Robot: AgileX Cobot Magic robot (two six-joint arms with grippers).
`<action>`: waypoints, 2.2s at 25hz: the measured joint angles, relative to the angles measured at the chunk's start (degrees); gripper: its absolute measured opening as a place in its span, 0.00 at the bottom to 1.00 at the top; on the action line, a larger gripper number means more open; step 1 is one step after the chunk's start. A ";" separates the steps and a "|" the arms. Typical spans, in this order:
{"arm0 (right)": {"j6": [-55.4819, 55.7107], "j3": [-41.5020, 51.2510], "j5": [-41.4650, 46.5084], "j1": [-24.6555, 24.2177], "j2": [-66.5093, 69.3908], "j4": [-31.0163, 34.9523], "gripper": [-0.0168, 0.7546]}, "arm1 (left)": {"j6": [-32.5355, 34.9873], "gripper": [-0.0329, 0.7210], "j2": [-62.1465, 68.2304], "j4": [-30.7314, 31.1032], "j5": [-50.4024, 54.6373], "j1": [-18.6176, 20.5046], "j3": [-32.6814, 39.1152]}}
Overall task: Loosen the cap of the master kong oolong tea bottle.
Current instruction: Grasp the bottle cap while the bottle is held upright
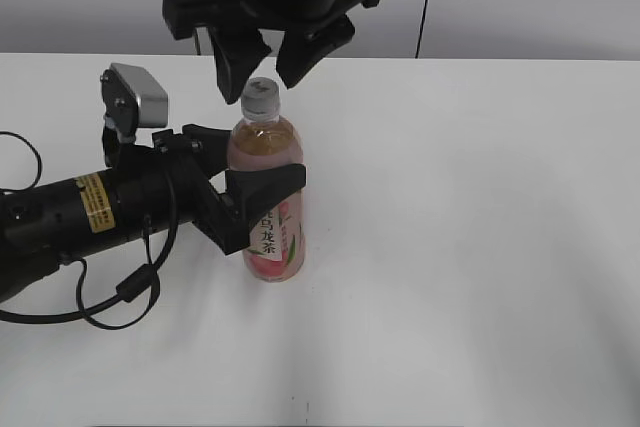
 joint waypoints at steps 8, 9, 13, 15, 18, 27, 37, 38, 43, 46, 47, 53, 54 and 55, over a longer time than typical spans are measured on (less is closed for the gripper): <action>0.29 0.11 0.00 0.00 0.18 -0.63 0.57 | 0.00 0.66 0.00 0.05 0.00 0.00 0.00; 0.29 0.11 0.00 0.00 0.25 -0.63 0.57 | 0.00 0.66 0.00 0.05 0.00 0.00 0.00; 0.29 0.11 0.00 0.00 1.57 -0.87 0.57 | 0.00 0.66 0.00 0.05 0.00 0.00 0.00; 0.29 0.16 0.00 0.00 2.01 -1.05 0.57 | 0.00 0.66 0.00 0.05 0.00 0.00 0.00; 0.29 0.12 0.00 0.00 2.06 -1.18 0.53 | 0.00 0.66 0.00 0.05 0.00 0.00 0.00; -2.53 0.12 -0.05 0.00 2.06 -1.92 0.38 | 0.00 0.66 0.00 0.05 0.00 0.00 0.00; -31.39 0.12 -0.05 0.00 2.06 -2.10 0.38 | 0.00 0.66 0.00 0.11 0.00 0.00 0.00; -34.37 0.12 -0.05 0.00 2.06 -2.15 0.38 | 0.00 0.66 0.00 0.11 0.00 0.00 0.00; -49.42 0.12 -0.05 0.00 2.06 -2.38 0.38 | 0.00 0.66 0.00 0.24 0.00 0.00 0.00; -57.11 0.12 -0.05 0.00 2.06 -2.39 0.38 | 0.12 0.66 0.00 0.29 0.00 0.00 0.00; -59.52 0.12 -0.05 0.00 2.06 -2.39 0.38 | 0.12 0.66 0.00 0.34 0.00 0.00 0.00; -73.00 0.07 -0.05 0.00 2.06 -2.54 0.38 | 0.18 0.66 -0.04 0.46 0.00 0.00 0.00; -75.00 0.07 -0.05 0.00 2.06 -2.54 0.38 | 0.18 0.66 -0.04 0.46 0.00 0.00 0.00; -76.90 0.07 -0.05 0.00 2.06 -2.54 0.38 | 0.18 0.66 -0.04 0.46 0.00 0.00 0.00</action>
